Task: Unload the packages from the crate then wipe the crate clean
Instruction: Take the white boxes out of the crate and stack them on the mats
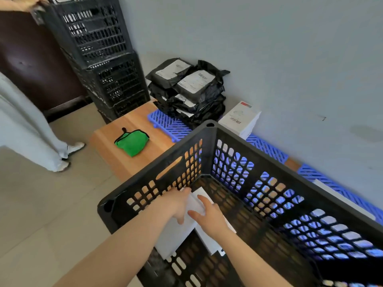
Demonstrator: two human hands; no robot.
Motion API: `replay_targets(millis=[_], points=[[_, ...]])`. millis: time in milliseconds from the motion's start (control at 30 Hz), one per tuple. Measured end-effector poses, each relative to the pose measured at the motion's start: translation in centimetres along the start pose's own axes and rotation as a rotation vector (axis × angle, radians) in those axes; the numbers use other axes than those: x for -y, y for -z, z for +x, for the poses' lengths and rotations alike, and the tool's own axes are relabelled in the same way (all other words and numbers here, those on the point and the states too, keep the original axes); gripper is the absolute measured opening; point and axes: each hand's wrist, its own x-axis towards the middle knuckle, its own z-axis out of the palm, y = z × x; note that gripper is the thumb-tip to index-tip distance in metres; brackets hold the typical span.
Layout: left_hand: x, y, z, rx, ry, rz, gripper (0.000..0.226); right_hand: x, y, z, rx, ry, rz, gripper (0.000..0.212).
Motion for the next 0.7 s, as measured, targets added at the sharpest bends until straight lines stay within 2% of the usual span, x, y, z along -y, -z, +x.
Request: replay_targets(millis=[233, 333, 500, 600, 700], points=[[0.2, 0.4, -0.1, -0.011, -0.073, -0.01, 0.101, -0.2, 0.0, 1.4, -0.051, -0.034, 0.045, 0.054], [0.1, 0.9, -1.0, -0.027, -0.132, -0.06, 0.109, -0.5, 1.1, 1.1, -0.096, -0.022, 0.071, 0.052], [-0.6, 2.0, -3.9, -0.16, -0.262, -0.284, 0.124, -1.2, 4.4, -0.7, -0.159, 0.049, 0.118, 0.049], [-1.1, 2.2, -5.8, -0.274, -0.335, -0.417, 0.124, -1.3, 6.9, -2.8, -0.197, 0.097, 0.266, 0.047], [-1.7, 1.9, -8.5, -0.386, -0.371, -0.478, 0.116, -1.1, 9.6, -5.5, -0.233, 0.156, 0.477, 0.036]])
